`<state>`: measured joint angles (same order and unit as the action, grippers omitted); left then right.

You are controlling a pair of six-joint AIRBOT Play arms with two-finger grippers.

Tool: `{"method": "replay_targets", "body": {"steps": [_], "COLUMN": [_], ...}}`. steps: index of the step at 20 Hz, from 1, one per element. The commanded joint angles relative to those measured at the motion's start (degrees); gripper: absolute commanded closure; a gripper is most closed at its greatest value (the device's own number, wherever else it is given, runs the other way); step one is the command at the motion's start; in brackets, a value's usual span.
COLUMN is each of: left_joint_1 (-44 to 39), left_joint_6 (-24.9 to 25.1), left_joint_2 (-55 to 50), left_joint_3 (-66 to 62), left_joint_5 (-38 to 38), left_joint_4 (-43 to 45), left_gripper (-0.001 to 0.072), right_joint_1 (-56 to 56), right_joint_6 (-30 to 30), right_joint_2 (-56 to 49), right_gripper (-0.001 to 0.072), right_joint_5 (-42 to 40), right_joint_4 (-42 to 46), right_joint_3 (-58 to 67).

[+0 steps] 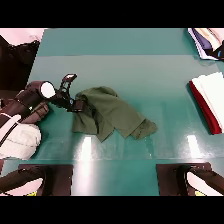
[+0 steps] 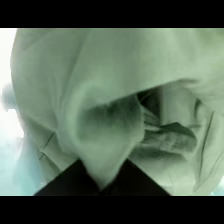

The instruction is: Fold the shirts.

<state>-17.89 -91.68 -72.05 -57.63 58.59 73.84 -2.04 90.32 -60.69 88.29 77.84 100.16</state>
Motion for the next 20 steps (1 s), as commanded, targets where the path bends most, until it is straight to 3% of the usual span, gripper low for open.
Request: {"method": "replay_targets", "body": {"steps": [1, 5, 6, 8, 13, 17, 20], "left_joint_1": [0.1, 0.1, 0.1, 0.1, 0.1, 0.1, 0.1], "left_joint_6": [0.2, 2.0, 2.1, 2.1, 2.1, 2.0, 2.0], "left_joint_2": [1.0, 6.5, 7.9, 9.6, 10.2, 10.2, 10.2], "left_joint_3": [-4.1, -14.1, -15.7, -17.2, -17.2, -17.2, -17.2], "left_joint_5": [4.6, 12.5, 13.5, 13.4, 15.7, 16.0, 16.2], "left_joint_4": [4.8, 15.4, 15.7, 15.6, 15.2, 14.9, 14.2], "left_gripper": [0.0683, 0.0683, 0.0683, 0.0683, 0.0683, 0.0682, 0.0682], "right_joint_1": [0.1, 0.1, 0.1, 0.1, 7.7, 21.1, 26.7], "right_joint_6": [0.0, 0.0, -1.0, -3.0, -3.0, -1.7, -0.5], "right_joint_2": [0.0, 4.7, 6.1, 7.7, 7.8, 6.8, -0.1], "right_gripper": [0.0690, 0.0688, 0.0655, 0.0184, 0.0177, 0.0184, 0.0185], "right_joint_5": [3.2, 1.9, 0.4, -3.4, -18.6, -32.8, -36.9], "right_joint_4": [-0.5, -9.3, -13.3, -20.7, -29.1, -30.3, -30.2], "right_joint_3": [-1.6, -18.8, -25.2, -38.0, -59.4, -61.9, -59.2]}}
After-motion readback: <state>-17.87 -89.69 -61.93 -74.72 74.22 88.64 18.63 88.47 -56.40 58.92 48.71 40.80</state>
